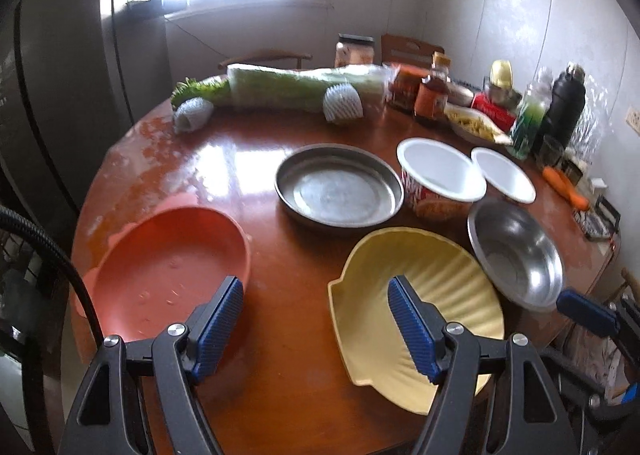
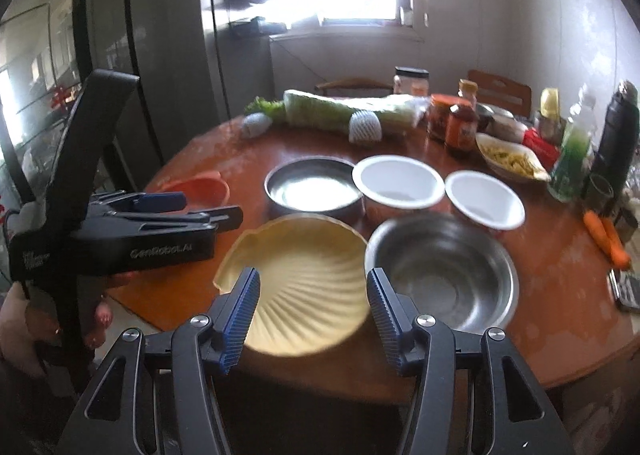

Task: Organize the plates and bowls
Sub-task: 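Grasp the rim of the yellow shell-shaped plate with the left gripper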

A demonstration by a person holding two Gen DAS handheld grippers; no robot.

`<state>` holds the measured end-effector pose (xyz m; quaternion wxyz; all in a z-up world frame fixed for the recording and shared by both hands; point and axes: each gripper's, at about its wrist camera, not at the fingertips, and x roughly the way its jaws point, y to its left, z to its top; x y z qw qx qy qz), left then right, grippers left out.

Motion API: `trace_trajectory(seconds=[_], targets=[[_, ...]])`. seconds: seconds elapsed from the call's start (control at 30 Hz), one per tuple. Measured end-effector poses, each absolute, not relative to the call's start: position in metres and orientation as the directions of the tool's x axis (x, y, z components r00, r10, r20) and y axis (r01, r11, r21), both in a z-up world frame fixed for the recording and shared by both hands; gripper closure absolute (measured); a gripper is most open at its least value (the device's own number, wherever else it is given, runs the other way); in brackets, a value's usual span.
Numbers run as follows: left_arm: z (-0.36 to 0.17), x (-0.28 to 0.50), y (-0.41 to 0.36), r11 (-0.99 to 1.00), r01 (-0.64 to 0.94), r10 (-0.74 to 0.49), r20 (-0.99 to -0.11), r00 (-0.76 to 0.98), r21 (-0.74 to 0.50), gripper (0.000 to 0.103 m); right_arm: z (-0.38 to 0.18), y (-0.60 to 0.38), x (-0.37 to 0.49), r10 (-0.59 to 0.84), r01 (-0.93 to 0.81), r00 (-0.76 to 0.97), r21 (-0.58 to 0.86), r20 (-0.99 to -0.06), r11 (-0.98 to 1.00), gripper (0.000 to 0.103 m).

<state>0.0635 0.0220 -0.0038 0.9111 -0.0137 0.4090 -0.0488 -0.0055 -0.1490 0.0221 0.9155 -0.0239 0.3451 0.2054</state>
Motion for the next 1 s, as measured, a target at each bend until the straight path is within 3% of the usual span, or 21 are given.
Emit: trace_trajectory(seconds=[0.47, 0.63, 0.8, 1.0], targets=[[-0.037, 0.074, 0.007, 0.994, 0.094, -0.094, -0.792, 0.603, -0.046, 0.029, -0.025, -0.155, -0.002, 0.374, -0.329, 0.584, 0.212, -0.720, 0.920, 0.046], [-0.046, 0.078, 0.002, 0.991, 0.112, -0.120, -0.804, 0.583, -0.066, 0.038, -0.033, -0.153, 0.007, 0.365, -0.326, 0.588, 0.201, -0.722, 0.924, 0.046], [-0.052, 0.079, -0.004, 0.989, 0.129, -0.130, -0.805, 0.579, -0.067, 0.051, -0.040, -0.148, 0.017, 0.340, -0.325, 0.597, 0.168, -0.726, 0.931, 0.060], [-0.051, 0.076, -0.003, 0.990, 0.126, -0.128, -0.798, 0.589, -0.065, 0.053, -0.041, -0.144, 0.022, 0.329, -0.330, 0.606, 0.148, -0.724, 0.933, 0.063]])
